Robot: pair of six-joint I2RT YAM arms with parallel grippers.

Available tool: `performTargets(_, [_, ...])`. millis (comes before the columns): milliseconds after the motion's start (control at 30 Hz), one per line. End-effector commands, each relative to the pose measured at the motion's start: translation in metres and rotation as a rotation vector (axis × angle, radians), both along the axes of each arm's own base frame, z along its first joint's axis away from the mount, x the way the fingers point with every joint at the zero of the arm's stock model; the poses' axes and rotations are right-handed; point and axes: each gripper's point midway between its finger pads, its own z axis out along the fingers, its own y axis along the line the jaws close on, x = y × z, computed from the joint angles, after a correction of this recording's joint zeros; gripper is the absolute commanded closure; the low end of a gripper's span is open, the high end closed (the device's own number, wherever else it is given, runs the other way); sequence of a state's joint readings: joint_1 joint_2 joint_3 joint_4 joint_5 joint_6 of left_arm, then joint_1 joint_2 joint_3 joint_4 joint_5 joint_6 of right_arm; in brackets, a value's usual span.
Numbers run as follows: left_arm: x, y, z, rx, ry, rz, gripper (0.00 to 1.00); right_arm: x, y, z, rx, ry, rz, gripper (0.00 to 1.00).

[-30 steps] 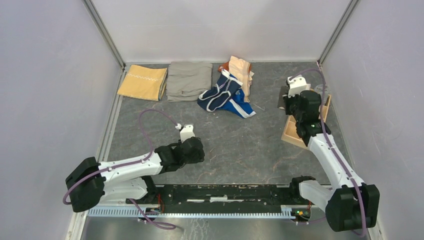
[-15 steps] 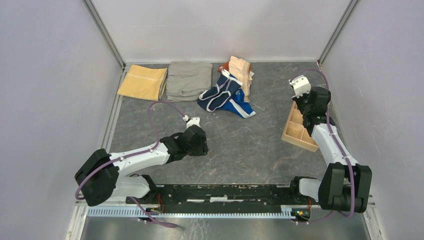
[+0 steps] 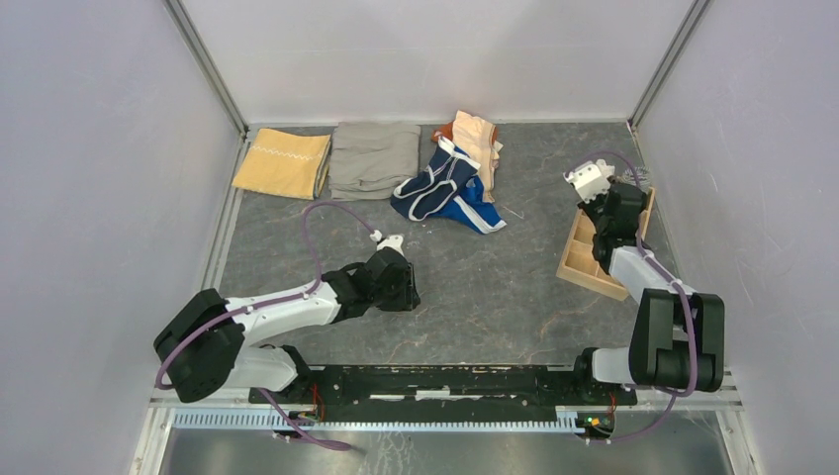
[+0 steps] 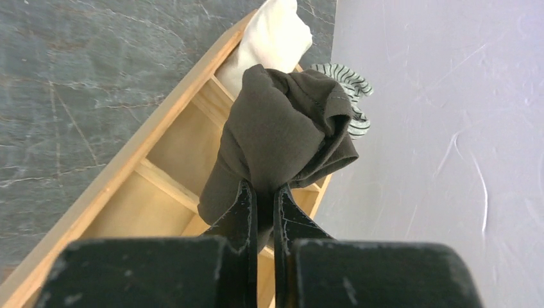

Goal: Roll the underwear
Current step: Move the storage box to the center of the board.

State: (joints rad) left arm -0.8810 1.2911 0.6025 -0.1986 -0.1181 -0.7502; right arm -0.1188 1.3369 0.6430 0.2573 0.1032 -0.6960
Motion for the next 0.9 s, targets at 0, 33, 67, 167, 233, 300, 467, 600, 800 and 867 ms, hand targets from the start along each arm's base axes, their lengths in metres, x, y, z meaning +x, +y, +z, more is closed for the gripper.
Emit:
performTargets(0, [0.002, -0.008, 0.011, -0.051, -0.042, -0.047, 0.51, 0.024, -0.019, 0.036, -0.105, -0.109, -0.021, 1.0])
performTargets(33, [0.002, -0.008, 0.012, -0.057, -0.046, -0.044, 0.51, 0.028, -0.021, 0.037, -0.11, -0.099, -0.013, 1.0])
performTargets(67, [0.003, -0.008, 0.013, -0.061, -0.052, -0.043, 0.51, 0.03, -0.023, 0.036, -0.11, -0.088, -0.011, 1.0])
performTargets(167, [0.004, -0.009, 0.019, -0.077, -0.068, -0.041, 0.51, 0.036, -0.022, 0.037, -0.098, -0.092, 0.011, 1.0])
performTargets(233, [0.005, -0.008, 0.022, -0.081, -0.08, -0.04, 0.51, 0.041, -0.021, 0.036, -0.106, -0.073, 0.03, 1.0])
performTargets(300, [0.006, -0.007, 0.025, -0.083, -0.09, -0.036, 0.51, 0.047, -0.019, 0.034, -0.1, -0.06, 0.058, 1.0])
performTargets(467, [0.008, -0.005, 0.03, -0.084, -0.11, -0.031, 0.51, 0.06, -0.015, 0.023, -0.091, 0.006, 0.106, 1.0])
performTargets(600, [0.008, -0.002, 0.031, -0.079, -0.119, -0.027, 0.51, 0.059, -0.008, 0.009, -0.072, 0.047, 0.145, 1.0])
performTargets(800, [0.005, -0.004, 0.032, -0.092, -0.115, -0.042, 0.51, 0.051, -0.012, -0.008, -0.071, 0.09, 0.136, 1.0])
performTargets(867, [0.004, -0.004, 0.032, -0.095, -0.114, -0.045, 0.51, 0.05, -0.012, -0.014, -0.068, 0.109, 0.133, 1.0])
